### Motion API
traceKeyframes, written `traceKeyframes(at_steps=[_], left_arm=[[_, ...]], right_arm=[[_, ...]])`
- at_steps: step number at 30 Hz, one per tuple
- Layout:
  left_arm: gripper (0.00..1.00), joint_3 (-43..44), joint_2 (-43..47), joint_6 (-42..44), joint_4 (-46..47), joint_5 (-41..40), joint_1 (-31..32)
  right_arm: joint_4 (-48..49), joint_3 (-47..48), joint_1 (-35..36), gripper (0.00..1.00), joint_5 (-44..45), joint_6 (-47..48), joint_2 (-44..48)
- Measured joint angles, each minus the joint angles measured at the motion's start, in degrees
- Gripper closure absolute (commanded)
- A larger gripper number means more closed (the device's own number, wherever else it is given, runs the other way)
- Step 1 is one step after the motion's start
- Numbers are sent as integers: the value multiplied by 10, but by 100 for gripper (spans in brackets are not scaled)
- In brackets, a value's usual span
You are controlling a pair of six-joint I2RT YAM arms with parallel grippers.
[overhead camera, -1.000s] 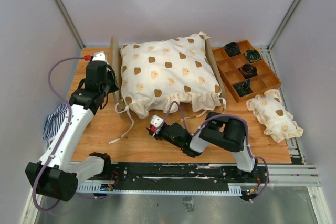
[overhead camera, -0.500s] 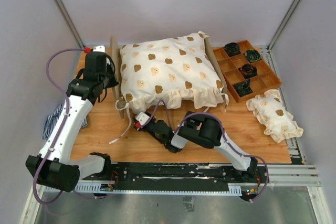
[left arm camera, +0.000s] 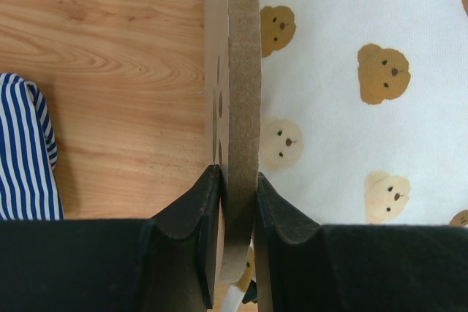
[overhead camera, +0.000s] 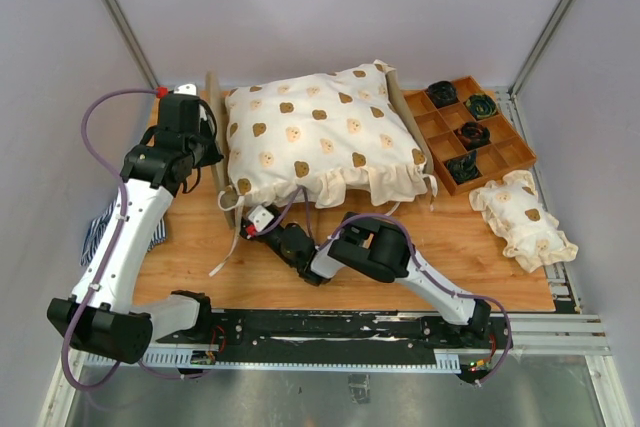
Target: Set up the pet bed
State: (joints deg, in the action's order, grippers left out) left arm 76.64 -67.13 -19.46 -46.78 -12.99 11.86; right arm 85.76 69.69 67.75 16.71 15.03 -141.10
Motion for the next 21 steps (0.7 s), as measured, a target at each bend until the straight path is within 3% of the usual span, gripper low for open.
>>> traceKeyframes(at_steps=[8,9,13,21], left_arm=[[100,1,0,-2,-1,0,0],[100,1,0,-3,-1,0,0],[100,1,0,-3,-1,0,0],[100,1,0,-3,0,0,0]], right_arm=[[0,19,0,48,-11,-7,-4],[-1,21,0,54,-11,-7,-4],[0,32,0,97,-12,-2,-5],[11,23,0,100,-35,1,-3]])
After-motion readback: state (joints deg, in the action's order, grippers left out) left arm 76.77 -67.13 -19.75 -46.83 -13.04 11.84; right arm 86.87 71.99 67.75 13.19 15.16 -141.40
